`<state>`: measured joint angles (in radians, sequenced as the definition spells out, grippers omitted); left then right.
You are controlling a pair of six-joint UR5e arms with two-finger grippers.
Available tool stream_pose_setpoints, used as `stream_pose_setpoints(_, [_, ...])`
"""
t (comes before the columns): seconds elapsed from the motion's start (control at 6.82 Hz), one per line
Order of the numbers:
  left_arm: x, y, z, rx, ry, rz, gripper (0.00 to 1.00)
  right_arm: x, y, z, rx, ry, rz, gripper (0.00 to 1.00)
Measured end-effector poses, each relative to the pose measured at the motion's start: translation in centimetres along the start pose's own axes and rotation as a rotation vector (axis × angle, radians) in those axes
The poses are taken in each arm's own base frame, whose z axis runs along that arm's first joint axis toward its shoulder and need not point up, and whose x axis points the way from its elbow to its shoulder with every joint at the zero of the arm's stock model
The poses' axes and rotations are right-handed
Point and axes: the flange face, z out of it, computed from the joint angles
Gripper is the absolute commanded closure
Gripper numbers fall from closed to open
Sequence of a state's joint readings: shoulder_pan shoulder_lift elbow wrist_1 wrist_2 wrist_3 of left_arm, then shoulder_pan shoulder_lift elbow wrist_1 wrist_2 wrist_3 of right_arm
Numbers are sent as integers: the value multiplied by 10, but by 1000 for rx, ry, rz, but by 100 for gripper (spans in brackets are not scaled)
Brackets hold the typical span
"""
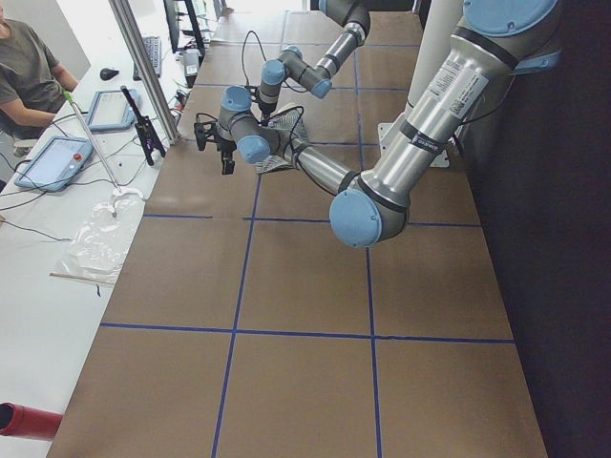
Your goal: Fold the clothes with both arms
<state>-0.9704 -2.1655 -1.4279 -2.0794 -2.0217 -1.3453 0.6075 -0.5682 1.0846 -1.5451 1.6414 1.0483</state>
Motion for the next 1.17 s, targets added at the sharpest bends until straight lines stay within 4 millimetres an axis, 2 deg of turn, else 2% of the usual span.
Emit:
stream_pose_setpoints(0.44, [-5,0,1,-7,-3,-2,0,18,-2,23,-6,62,-92,0])
stream_pose_setpoints(0.59, [-4,0,1,-9,-2,-2,0,33,-12,28,-3,79,-113,0])
stream_pose_setpoints(1.03, [-1,2,-1,-20,9,1,0,121,-73,41,9,139,-188,0])
stream_pose_setpoints(1.17, [-1,-1,-5,-16,13,1,0,147,-94,35,5,131,-198,0])
